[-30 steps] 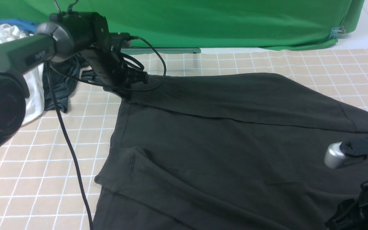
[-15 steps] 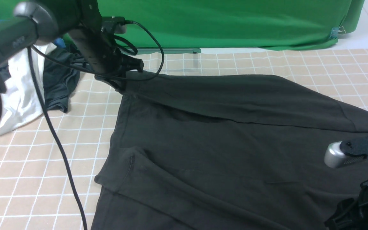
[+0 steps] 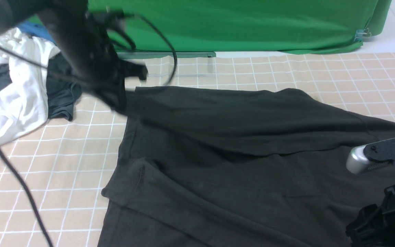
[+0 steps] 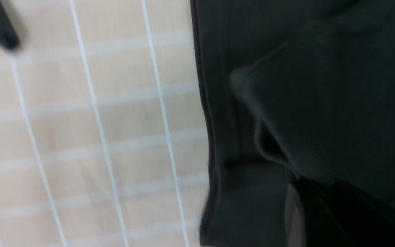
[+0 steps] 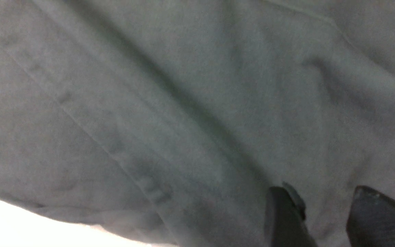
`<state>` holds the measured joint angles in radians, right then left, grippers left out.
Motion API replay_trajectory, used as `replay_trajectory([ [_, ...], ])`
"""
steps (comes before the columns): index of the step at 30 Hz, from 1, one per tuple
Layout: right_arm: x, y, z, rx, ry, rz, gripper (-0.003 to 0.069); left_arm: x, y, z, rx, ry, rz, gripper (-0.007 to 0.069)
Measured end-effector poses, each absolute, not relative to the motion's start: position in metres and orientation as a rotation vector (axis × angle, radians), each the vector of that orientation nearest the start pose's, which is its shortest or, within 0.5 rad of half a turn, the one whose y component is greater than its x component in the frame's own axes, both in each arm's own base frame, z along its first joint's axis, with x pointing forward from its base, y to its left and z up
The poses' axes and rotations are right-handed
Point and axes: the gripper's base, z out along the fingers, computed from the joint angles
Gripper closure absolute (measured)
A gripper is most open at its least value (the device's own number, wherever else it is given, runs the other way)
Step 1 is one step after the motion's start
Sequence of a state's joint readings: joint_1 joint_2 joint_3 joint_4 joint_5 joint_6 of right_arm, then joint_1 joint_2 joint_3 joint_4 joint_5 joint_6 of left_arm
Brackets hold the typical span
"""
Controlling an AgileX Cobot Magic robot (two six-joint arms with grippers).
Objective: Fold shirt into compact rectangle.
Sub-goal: 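Fold the left side of the dark shirt inward over its body with the left gripper, then grasp the near edge of the shirt at its hem and shoulder corners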
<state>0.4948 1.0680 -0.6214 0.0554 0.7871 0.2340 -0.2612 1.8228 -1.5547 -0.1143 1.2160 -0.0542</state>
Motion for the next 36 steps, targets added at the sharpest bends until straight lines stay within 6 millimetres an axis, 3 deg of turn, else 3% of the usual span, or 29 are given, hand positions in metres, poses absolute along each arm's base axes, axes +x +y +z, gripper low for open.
replay_trajectory([
  [4,0.155,0.087,0.239,-0.32,2.73,0.269,0.0351,0.328,-0.107,0.255,0.226,3.067,-0.159,0.0589],
  [8,0.155,0.087,0.239,-0.32,2.73,0.269,0.0351,0.309,-0.104,0.238,0.195,3.132,-0.114,0.0589],
  [17,0.157,0.088,0.24,-0.322,2.702,0.271,0.0351,0.292,-0.104,0.21,0.159,3.189,-0.164,0.0573],
  [21,0.164,0.086,0.256,-0.351,2.66,0.2,0.0351,0.291,-0.103,0.209,0.211,3.187,-0.159,0.0457],
  [26,0.18,0.077,0.293,-0.32,2.563,0.063,0.0391,0.299,-0.105,0.22,0.248,3.14,-0.161,0.0302],
  [29,0.192,0.058,0.312,-0.208,2.514,0.003,0.0484,0.316,-0.107,0.244,0.262,3.028,-0.132,0.026],
  [33,0.198,0.03,0.318,-0.075,2.539,-0.06,0.061,0.33,-0.109,0.272,0.243,2.934,-0.137,0.0339],
  [36,0.197,0.015,0.311,-0.021,2.643,-0.063,0.0621,0.331,-0.11,0.282,0.285,2.908,-0.149,0.0501],
])
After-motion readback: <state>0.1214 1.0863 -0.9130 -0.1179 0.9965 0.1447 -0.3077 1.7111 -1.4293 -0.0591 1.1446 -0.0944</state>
